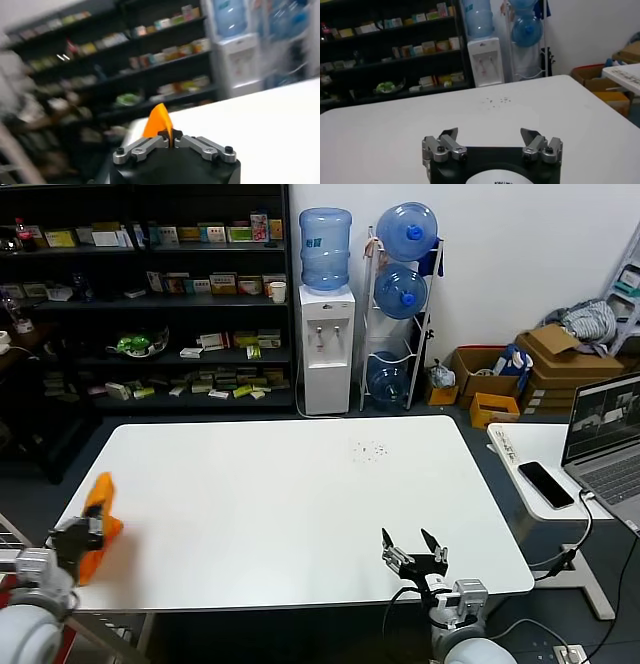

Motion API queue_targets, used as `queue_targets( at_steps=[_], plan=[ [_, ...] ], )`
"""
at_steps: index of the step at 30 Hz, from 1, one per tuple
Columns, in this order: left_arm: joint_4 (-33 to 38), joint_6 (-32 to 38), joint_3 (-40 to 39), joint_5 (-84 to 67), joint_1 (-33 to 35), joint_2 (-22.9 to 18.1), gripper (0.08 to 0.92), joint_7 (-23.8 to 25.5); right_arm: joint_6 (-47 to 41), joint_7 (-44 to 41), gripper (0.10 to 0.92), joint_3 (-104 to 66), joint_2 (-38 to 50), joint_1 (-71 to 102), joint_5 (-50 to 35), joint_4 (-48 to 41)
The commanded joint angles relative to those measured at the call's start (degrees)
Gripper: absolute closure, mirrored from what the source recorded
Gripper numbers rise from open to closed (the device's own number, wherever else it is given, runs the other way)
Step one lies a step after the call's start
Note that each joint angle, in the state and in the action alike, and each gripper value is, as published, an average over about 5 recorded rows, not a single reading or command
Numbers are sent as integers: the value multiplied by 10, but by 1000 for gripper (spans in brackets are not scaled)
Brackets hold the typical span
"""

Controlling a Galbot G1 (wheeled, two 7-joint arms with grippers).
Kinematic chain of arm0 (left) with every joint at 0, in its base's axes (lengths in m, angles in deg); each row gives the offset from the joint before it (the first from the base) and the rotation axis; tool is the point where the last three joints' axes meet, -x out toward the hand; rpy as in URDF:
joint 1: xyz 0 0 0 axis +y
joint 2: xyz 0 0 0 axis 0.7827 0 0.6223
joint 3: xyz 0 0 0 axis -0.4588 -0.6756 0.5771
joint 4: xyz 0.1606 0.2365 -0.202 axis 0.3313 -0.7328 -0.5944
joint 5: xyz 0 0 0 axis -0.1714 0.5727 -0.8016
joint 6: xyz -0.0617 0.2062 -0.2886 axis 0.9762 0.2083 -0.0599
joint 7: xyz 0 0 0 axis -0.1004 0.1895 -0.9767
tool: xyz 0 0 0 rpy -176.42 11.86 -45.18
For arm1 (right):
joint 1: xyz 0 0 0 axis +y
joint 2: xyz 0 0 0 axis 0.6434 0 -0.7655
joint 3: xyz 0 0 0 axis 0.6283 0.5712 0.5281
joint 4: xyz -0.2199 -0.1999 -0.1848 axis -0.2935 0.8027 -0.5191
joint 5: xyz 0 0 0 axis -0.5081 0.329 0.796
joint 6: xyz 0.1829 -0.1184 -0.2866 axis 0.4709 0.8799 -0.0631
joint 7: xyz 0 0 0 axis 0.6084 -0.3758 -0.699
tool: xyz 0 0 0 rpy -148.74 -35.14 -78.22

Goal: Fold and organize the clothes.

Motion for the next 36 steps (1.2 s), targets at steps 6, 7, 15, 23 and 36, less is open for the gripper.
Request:
queue_targets(
  at_steps=[6, 7, 15, 23, 36],
  plan=[
    [-18, -40, -460, -195, -272, -216, 884, -114, -2, 0, 203, -60, -35, 69, 22, 31],
    [-31, -35, -464, -186, -284, -227, 884, -112, -1, -1, 203, -61, -37, 71, 23, 31],
    [-63, -31, -485, -155, -309, -288, 884, -102, 3, -36, 203, -68, -40, 64, 38, 26],
    [-26, -30, -431, -127, -247, -288, 773, -64, 40, -87, 203, -68, -36, 28, 79, -6],
    [-68, 293, -48, 96, 49, -182, 418, 179, 179, -186, 203, -98, -49, 19, 154, -85]
  ],
)
